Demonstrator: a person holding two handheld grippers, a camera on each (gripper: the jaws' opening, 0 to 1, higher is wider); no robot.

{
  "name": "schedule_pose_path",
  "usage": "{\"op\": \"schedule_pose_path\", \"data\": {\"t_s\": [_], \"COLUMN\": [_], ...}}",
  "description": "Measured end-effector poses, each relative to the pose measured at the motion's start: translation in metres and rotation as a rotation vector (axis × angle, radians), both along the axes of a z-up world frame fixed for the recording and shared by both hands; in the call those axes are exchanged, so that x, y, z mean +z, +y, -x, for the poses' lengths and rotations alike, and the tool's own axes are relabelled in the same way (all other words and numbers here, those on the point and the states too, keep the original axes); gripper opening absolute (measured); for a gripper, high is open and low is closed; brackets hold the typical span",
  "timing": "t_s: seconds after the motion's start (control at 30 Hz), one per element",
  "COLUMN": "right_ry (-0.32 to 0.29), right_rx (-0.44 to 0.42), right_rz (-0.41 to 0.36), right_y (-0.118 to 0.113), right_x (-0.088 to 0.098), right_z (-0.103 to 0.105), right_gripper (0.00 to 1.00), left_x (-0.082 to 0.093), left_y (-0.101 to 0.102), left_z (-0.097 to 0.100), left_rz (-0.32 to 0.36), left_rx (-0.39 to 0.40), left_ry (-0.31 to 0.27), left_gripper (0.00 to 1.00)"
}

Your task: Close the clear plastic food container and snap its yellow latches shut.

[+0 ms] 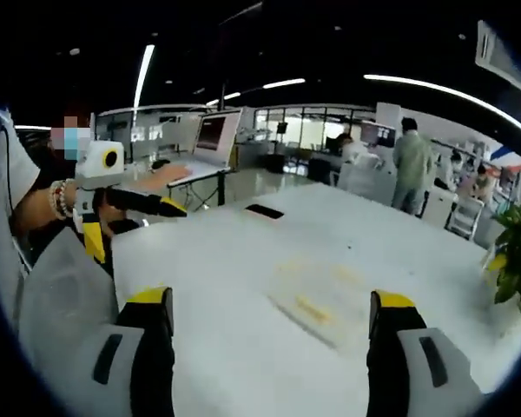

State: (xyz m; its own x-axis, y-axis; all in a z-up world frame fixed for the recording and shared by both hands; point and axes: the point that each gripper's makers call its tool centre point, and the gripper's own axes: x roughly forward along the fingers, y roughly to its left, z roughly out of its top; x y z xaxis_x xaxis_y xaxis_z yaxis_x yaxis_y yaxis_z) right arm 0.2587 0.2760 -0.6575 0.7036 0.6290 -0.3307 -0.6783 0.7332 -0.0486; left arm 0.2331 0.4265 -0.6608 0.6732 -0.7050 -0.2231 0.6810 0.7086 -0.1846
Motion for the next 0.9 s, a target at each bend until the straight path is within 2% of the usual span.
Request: {"op": "schedule_pose_path", "data": {"t_s": [0.03,0.1,0.2,0.27,0.33,0.4,0.53,0.6,0.67,0.77,0.9], "right_ry": [-0.031,-0.048,-0.015,0.018,0.018,0.052,0.068,0.088,0.065,0.082,0.097], "right_rx": [-0.021,-0.048,-0.096,-0.118,-0.129,-0.136,-0.147,-0.156,-0.176,-0.196,-0.201], "right_rz": [-0.009,-0.025,-0.102,-0.126,-0.117,-0.096,-0.078,-0.035,-0.036,-0.052,-0.034], "right_y": [0.002,0.004,0.007,0.008,0.009,0.011,0.014,0.010,0.005,0.000,-0.001], "right_x": [0.002,0.003,-0.003,-0.010,-0.019,-0.031,-0.043,-0.049,-0.046,-0.049,-0.054], "right_z": [0.004,0.011,0.021,0.027,0.033,0.041,0.050,0.052,0.048,0.046,0.048], "right_gripper": [0.88,0.84,0.83,0.82,0.81,0.82,0.81,0.82,0.81,0.81,0.80], "left_x": [0.000,-0.002,-0.007,-0.016,-0.023,-0.028,-0.038,-0.042,-0.040,-0.033,-0.039], "left_y": [0.005,0.015,0.023,0.031,0.036,0.039,0.047,0.054,0.055,0.055,0.056], "left_z": [0.005,0.016,0.029,0.033,0.035,0.039,0.045,0.046,0.047,0.045,0.045], "left_rz": [-0.009,-0.026,-0.033,-0.081,-0.098,-0.084,-0.099,-0.116,-0.100,-0.091,-0.107], "left_rx": [0.010,0.031,0.043,0.061,0.072,0.074,0.075,0.092,0.094,0.095,0.111], "left_ry": [-0.011,-0.025,-0.036,-0.042,-0.050,-0.039,-0.018,-0.029,-0.024,-0.064,-0.055], "left_gripper": [0.99,0.98,0.97,0.96,0.96,0.95,0.93,0.94,0.95,0.93,0.95]}}
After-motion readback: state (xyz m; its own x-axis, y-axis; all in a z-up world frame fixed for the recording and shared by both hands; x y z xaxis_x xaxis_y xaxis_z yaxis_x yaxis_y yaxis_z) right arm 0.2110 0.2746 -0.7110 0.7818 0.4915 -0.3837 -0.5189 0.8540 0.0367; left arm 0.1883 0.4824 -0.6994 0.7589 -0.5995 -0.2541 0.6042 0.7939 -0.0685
